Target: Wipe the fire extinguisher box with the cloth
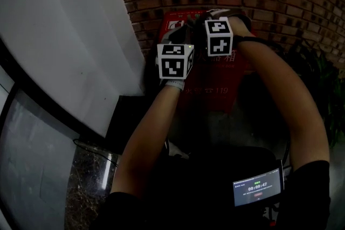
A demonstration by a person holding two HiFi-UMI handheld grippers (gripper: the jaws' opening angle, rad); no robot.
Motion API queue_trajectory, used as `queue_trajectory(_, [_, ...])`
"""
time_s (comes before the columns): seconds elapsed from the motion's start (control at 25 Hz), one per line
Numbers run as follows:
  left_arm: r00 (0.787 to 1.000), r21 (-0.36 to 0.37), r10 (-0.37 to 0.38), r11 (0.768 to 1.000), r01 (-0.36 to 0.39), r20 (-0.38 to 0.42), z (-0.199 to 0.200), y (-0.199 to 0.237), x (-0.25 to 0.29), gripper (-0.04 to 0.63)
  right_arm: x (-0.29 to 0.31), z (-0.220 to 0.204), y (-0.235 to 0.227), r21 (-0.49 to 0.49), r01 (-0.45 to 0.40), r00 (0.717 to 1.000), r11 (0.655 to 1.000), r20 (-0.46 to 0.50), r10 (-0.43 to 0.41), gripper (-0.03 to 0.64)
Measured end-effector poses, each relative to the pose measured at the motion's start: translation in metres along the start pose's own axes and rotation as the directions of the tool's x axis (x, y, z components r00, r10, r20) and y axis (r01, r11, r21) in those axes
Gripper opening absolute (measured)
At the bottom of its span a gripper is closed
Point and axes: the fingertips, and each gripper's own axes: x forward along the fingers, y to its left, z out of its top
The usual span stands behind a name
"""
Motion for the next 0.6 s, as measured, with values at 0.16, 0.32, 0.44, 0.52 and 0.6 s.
queue_trajectory(0.16, [1.000, -0.017, 0.012, 1.000, -0.012, -0.003, 0.002, 0.004, 0.001, 0.000, -0.006, -0.002, 0.000, -0.023, 0.004, 1.000, 1.000, 0.007, -0.004, 0.032])
queue_trajectory(0.32, [1.000, -0.013, 0.017, 1.000, -0.017, 0.003, 0.006, 0.012, 0.004, 0.000, -0.007, -0.003, 0.004, -0.042, 0.014, 1.000, 0.999, 0.009, -0.014, 0.032])
queue_trajectory(0.44, [1.000, -0.003, 0.021, 1.000, -0.021, 0.007, 0.011, 0.018, 0.008, 0.000, -0.011, 0.002, 0.004, -0.049, 0.010, 1.000, 0.999, 0.024, -0.009, 0.032])
queue_trajectory(0.52, [1.000, 0.000, 0.024, 1.000, -0.024, 0.014, 0.016, 0.019, 0.012, 0.000, -0.013, 0.005, 0.003, -0.056, 0.018, 0.999, 0.998, 0.034, -0.016, 0.032])
queue_trajectory(0.6, [1.000, 0.008, 0.025, 1.000, -0.025, 0.009, 0.018, 0.017, 0.016, 0.000, -0.017, 0.006, 0.005, -0.048, 0.016, 0.999, 0.999, 0.043, -0.014, 0.032])
